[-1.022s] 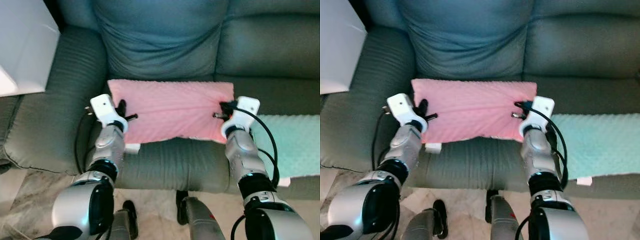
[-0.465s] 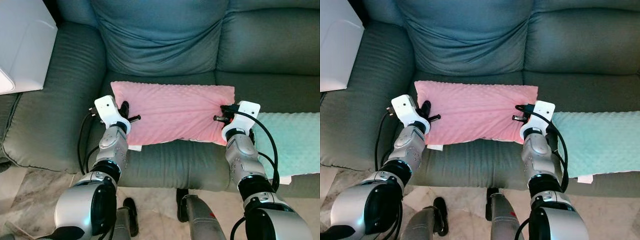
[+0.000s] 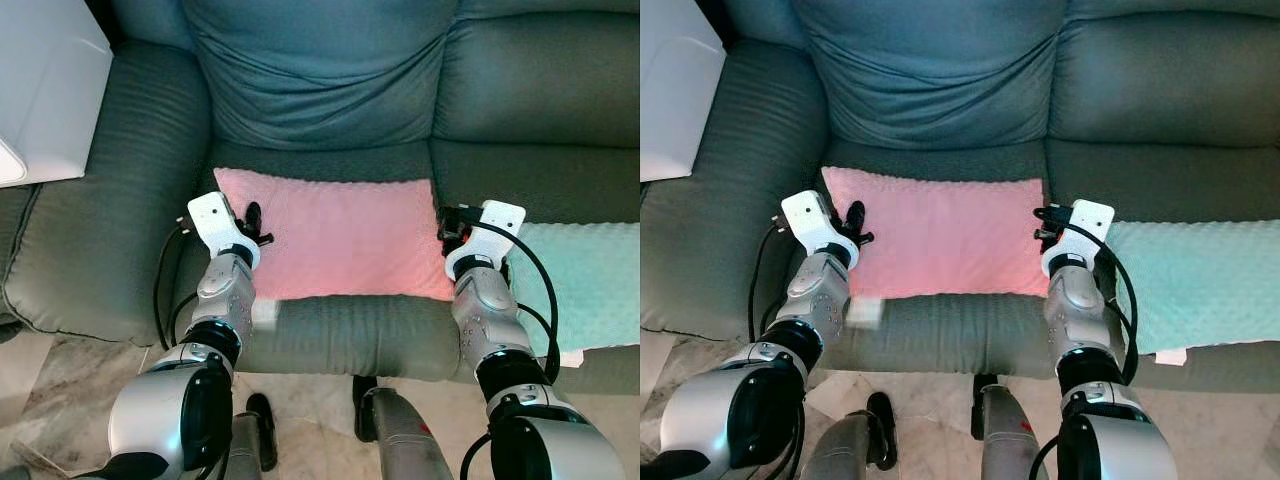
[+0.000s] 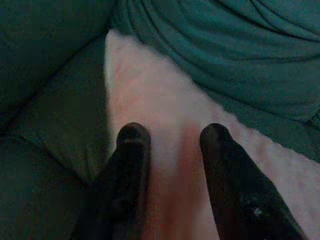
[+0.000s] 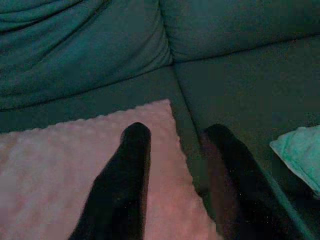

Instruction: Move the pillow to the sofa

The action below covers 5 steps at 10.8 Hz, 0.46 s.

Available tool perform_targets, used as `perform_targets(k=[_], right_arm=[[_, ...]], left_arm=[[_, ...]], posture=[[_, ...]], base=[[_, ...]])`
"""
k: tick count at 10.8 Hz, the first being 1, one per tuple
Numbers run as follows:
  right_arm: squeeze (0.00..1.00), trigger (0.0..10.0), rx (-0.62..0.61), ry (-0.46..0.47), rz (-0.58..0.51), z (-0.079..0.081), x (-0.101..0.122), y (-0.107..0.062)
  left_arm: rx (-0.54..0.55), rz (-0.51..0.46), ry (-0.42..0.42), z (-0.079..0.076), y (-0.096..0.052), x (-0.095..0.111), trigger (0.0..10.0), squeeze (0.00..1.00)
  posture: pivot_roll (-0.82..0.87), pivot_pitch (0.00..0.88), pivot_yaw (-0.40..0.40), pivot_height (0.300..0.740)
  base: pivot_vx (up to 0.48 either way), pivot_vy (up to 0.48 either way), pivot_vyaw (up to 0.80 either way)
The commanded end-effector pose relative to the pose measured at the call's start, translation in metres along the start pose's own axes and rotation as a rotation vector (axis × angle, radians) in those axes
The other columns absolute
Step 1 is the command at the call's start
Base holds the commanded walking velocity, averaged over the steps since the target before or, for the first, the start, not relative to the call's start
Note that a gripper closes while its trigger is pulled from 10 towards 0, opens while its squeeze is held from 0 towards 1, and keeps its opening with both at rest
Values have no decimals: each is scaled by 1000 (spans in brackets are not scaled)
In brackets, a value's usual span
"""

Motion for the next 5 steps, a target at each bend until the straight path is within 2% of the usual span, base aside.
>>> perform_targets(k=[1, 5], right_arm=[[1000, 10000, -7, 16, 20, -2, -10, -5], [1000, 10000, 33, 32, -15, 9, 1, -4]], left_arm=[[28, 31, 9, 10, -4, -12, 10000, 1000], [27, 41, 20, 12, -7, -17, 10000, 1000]], posture=[[-232, 432, 60, 740], [-224, 416, 53, 740]], base=[[0, 0, 0], [0, 0, 0]])
Point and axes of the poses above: a point about 5 cm out from each wrist's last joint towards the gripper, its own y axis pointing out of the wrist towards the gripper, its own x axis along the axis of the wrist's last joint, z = x × y, the point moved 6 cm from there along y, pointing out of the wrist towards the gripper, and after that the axes turned 8 degrees about y, right-handed, at the moved point
